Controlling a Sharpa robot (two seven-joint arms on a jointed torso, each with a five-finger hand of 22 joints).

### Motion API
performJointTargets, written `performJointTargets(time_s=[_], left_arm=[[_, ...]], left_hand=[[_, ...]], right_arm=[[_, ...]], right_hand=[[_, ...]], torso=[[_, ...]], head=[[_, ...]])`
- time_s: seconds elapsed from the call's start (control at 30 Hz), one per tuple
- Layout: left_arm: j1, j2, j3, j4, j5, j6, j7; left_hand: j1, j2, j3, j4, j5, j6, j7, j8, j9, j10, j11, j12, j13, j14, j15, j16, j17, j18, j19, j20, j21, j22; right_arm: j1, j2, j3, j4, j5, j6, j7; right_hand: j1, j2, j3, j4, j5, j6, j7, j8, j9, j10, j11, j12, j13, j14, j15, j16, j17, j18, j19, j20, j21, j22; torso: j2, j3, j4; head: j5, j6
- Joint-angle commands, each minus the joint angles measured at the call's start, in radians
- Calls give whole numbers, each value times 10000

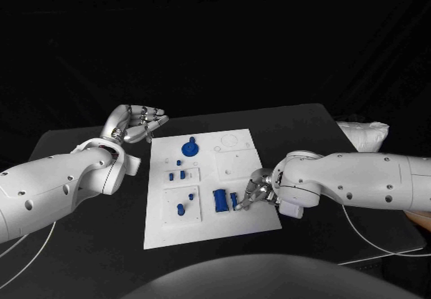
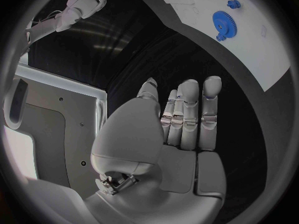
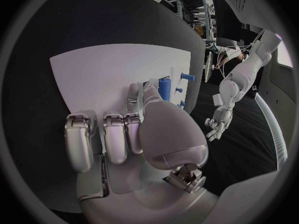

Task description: Assemble the parts on the task board

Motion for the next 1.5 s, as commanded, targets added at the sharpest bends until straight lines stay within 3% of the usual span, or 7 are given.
performJointTargets(time_s=[0.03, 0.53, 0.87, 1.2, 1.33, 1.4, 1.5], left_arm=[[7, 8, 7, 29, -29, 122, 56], [-5, -108, 4, 314, 384, -355, 545], [-440, -439, 22, 1228, 2785, -899, 2209], [-919, -500, 63, 1742, 3642, -355, 3156], [-1007, -500, 73, 1788, 3705, -255, 3317], [-1012, -519, 87, 1751, 3242, -586, 2210], [-1096, -559, 293, 1826, 3350, -700, 2090]], left_hand=[[7, 113, -85, -1, 37, -36, 39, -38, -9, 53, -11, -5, -6, 8, 30, -50, -12, 146, 59, -31, -62, -5], [-52, 199, -192, 11, 42, -47, 56, -44, -12, 30, 9, -24, -11, -254, 58, -434, -352, 235, -251, -18, -742, -223], [-809, 331, -863, -35, -10, -581, 435, 26, -77, -745, 501, -43, -28, -3931, 885, -3795, -2662, 342, -3139, 735, -5148, -2464], [-2327, -2155, -401, 82, -177, -3228, 413, -161, -176, -4307, 526, -126, -47, -8349, 1096, -5850, -4403, 70, -8477, 1004, -7005, -6961], [-2365, -2114, -359, 99, -191, -3405, 447, 153, -61, -4489, 554, 102, 44, -8646, 1073, -5623, -4425, 269, -9028, 879, -7001, -7645], [-6201, -1469, 150, -872, -1026, -5431, -292, -806, -823, -6679, 45, -730, -668, -9907, 637, -6660, -5655, -292, -9790, 139, -7415, -9191], [-6984, -1337, 246, -1080, -1207, -5845, -368, -806, -823, -7123, -53, -730, -668, -10170, 560, -6881, -5901, -292, -9949, -19, -7415, -9522]], right_arm=[[-3, -144, -2, 169, 17, -481, 401], [495, -61, 36, -269, 4454, -4229, 7839], [445, 1594, 231, -2005, 5950, -3160, 11450], [260, 1998, 298, -2432, 6511, -2888, 12442], [243, 1978, 304, -2428, 6571, -2985, 12580], [241, 1980, 322, -2422, 6225, -3213, 11793], [161, 1952, 448, -2393, 6321, -3420, 11815]], right_hand=[[236, 154, -34, -16, -15, -33, -21, 47, 39, 1098, -122, -35, 2584, 1040, -96, 41, 2635, -143, 1047, -75, 45, 2632], [-37, 32, -638, 580, 1237, -2079, 950, -1565, -982, 1098, 880, -35, 2584, 1040, 708, 41, 2635, 678, -1613, 596, -3670, 1239], [-1182, 274, -1820, 1254, 1469, -5070, 1550, -2796, -2893, -9076, 2470, -11404, -6755, -9181, 2573, -10938, -7205, 926, -9331, 1815, -13878, -4182], [-3358, -937, -434, 1364, 13, -8888, 1236, -3661, -5032, -12890, 1681, -13141, -9283, -13573, 1830, -13819, -10637, 1285, -14001, 1445, -15415, -10476], [-3554, -1170, -72, 1362, 32, -9028, 1139, -3505, -5099, -13037, 1645, -13028, -9530, -13663, 1761, -13844, -10893, 1300, -14074, 1387, -15430, -10724], [-8149, -1243, 1059, -80, -522, -10126, -415, -4877, -6143, -13760, 847, -14396, -11290, -14668, 570, -14739, -11953, 596, -14661, 453, -15663, -11872], [-10036, -1243, 1059, -658, -522, -10126, -415, -4877, -7202, -14610, 59, -14911, -11988, -14668, 570, -15667, -13073, -143, -14661, -538, -15663, -12329]], torso=[[3, 4, 7], [-3, 27, -12], [65, 169, -42], [154, 173, -32], [179, 167, -61], [141, 170, -29], [120, 165, -40]], head=[[53, 0], [440, 0], [1217, 0], [1712, 0], [1732, 160], [1685, 44], [1695, 148]])
